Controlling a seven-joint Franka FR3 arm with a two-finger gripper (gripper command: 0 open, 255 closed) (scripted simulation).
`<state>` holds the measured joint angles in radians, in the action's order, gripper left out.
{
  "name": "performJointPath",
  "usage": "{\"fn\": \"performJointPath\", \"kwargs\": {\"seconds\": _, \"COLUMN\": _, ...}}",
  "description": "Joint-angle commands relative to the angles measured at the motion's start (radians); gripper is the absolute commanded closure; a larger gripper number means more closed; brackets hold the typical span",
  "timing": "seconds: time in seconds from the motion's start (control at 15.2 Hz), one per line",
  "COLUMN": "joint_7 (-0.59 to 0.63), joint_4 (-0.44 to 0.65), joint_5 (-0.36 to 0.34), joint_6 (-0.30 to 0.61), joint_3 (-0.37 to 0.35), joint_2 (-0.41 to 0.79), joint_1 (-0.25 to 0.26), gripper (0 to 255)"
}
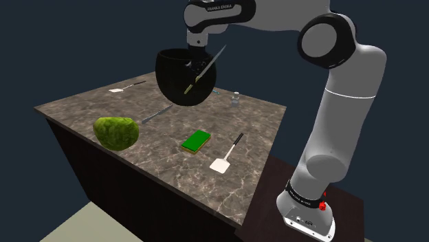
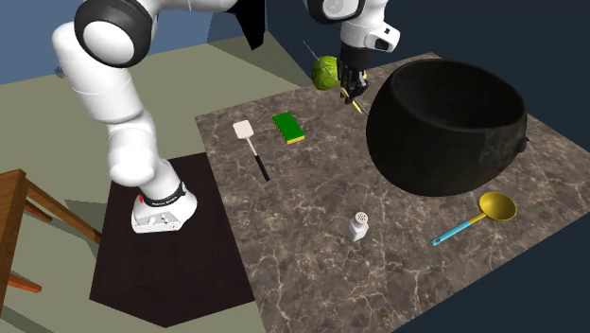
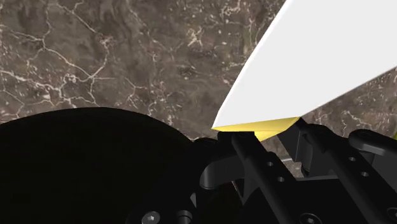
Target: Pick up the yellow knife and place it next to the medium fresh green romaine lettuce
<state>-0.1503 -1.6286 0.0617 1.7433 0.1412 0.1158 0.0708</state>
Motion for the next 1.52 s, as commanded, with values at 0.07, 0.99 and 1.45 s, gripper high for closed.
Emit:
{"fn": "performJointPath", "kwargs": {"seconds": 0.07, "joint_7": 0.064, "joint_4": 0.063, "joint_5": 0.002, "joint_6": -0.013, "joint_3": -0.027, "joint_2": 0.046, "joint_1": 0.034, "gripper": 255}}
{"fn": "performJointPath", "kwargs": {"seconds": 0.99, "joint_7": 0.124, "joint_4": -0.004, "joint_5": 0.004, "joint_6": 0.116, "joint_3": -0.056, "joint_2": 0.107, "joint_1": 0.075, "gripper": 255}}
{"fn": "performJointPath", "kwargs": {"seconds": 1.45, "joint_7": 0.119, "joint_4": -0.079, "joint_5": 0.007, "joint_6": 0.205, "joint_3": -0.057, "joint_2": 0.121, "joint_1": 0.075, "gripper": 255}}
